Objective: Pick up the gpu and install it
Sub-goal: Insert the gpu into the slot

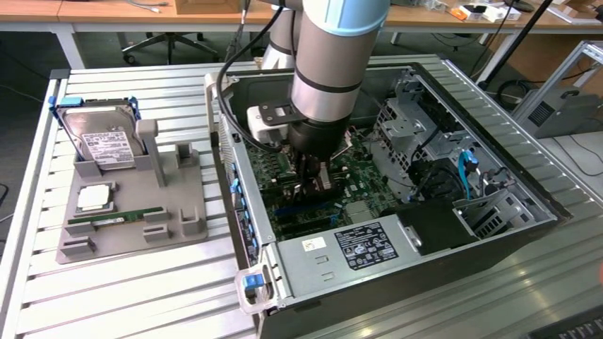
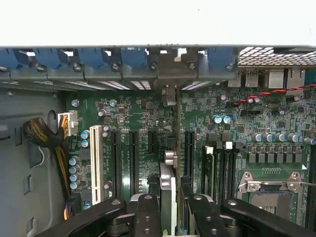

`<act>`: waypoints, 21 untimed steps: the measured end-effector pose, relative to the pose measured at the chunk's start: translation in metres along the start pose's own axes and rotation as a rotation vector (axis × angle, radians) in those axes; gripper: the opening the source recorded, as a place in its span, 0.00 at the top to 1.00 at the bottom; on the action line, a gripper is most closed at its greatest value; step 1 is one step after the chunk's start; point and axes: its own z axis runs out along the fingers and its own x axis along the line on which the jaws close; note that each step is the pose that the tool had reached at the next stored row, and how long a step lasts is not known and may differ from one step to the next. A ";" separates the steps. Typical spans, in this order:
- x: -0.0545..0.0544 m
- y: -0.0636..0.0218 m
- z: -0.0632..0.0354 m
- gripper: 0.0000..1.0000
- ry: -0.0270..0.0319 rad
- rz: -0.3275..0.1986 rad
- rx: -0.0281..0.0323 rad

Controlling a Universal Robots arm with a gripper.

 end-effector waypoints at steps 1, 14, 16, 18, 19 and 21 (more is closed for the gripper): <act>0.000 -0.0002 0.0002 0.73 0.0009 -0.001 0.0000; 0.000 -0.0011 0.0020 0.73 0.0026 -0.003 0.0000; 0.000 -0.0011 0.0027 0.73 0.0026 -0.003 0.0000; 0.000 -0.0011 0.0035 0.73 0.0027 -0.003 0.0000; 0.000 -0.0011 0.0038 0.73 0.0029 -0.003 -0.0002; 0.000 -0.0011 0.0042 0.73 0.0026 -0.003 0.0001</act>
